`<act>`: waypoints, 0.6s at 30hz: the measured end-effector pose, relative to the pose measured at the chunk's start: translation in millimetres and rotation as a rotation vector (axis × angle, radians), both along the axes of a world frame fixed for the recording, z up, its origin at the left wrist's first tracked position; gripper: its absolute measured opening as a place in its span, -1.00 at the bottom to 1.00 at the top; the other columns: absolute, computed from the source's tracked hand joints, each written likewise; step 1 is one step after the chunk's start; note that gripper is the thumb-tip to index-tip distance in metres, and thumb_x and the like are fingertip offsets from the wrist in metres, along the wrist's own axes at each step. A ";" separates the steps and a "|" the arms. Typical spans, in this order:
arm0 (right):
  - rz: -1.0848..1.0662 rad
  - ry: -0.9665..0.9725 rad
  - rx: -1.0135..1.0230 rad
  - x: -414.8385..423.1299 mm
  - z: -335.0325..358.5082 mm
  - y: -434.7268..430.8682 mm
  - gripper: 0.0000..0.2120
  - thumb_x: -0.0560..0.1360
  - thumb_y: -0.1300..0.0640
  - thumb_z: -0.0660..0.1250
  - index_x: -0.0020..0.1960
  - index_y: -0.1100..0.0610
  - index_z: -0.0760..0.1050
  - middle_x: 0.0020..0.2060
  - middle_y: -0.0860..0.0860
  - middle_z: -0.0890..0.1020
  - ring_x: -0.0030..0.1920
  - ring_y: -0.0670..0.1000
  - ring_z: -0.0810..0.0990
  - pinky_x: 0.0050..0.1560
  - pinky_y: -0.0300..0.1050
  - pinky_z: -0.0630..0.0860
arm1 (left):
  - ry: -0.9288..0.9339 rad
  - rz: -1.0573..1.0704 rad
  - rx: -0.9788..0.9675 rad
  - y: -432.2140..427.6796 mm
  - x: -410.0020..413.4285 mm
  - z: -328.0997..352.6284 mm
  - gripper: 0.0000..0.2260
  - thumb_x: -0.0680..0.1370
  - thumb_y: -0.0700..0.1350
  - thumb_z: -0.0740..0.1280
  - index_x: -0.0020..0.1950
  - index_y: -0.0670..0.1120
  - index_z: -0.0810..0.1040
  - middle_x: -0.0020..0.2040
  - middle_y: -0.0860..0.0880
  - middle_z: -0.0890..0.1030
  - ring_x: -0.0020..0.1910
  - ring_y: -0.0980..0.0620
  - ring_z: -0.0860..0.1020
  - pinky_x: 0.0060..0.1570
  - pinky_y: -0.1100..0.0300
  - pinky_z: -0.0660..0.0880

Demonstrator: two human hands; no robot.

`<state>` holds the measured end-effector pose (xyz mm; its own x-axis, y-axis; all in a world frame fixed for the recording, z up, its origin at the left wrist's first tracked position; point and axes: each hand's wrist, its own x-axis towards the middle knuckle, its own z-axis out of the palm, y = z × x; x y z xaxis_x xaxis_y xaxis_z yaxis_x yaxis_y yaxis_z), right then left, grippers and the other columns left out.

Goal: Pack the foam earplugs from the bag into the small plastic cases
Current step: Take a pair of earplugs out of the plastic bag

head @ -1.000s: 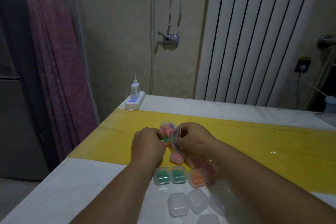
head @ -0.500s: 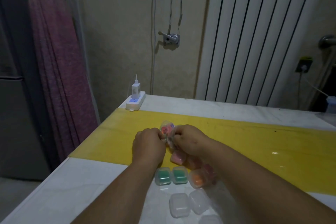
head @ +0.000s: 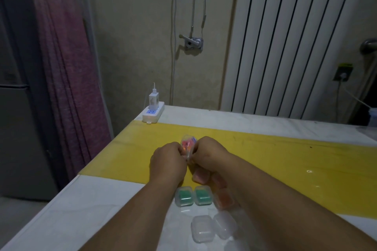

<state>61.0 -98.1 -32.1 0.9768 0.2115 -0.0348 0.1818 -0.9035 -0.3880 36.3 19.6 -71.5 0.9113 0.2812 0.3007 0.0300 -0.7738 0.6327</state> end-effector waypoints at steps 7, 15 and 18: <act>0.009 0.068 0.018 -9.3 10.5 -0.9 -0.74 0.61 0.13 0.23 0.17 0.25 0.56 0.02 0.20 0.59 -0.09 0.06 0.44 -0.10 -0.17 0.36 | -0.020 -0.009 0.036 0.4 1.2 -1.4 -0.97 0.48 -0.11 0.37 -0.16 -0.01 0.58 -0.14 -0.01 0.64 -0.08 -0.09 0.55 -0.08 0.02 0.53; -0.137 -0.052 0.391 -21.3 20.3 -27.5 -0.77 0.26 0.48 0.28 -0.39 0.19 0.58 -0.35 0.09 0.65 -0.29 0.01 0.62 -0.31 -0.17 0.54 | -0.010 0.002 0.076 0.3 0.7 -0.5 -0.93 0.53 -0.07 0.33 -0.07 -0.03 0.59 -0.10 -0.03 0.63 -0.06 -0.09 0.54 -0.04 0.01 0.54; -0.193 -0.092 0.416 -25.0 19.6 -36.8 -0.81 0.31 0.43 0.37 -0.29 0.16 0.59 -0.26 0.04 0.65 -0.18 0.03 0.60 -0.24 -0.11 0.53 | -0.008 0.008 0.081 0.3 -0.4 0.2 -0.92 0.53 -0.07 0.32 -0.05 -0.03 0.60 -0.09 -0.04 0.63 -0.05 -0.09 0.54 -0.04 0.01 0.54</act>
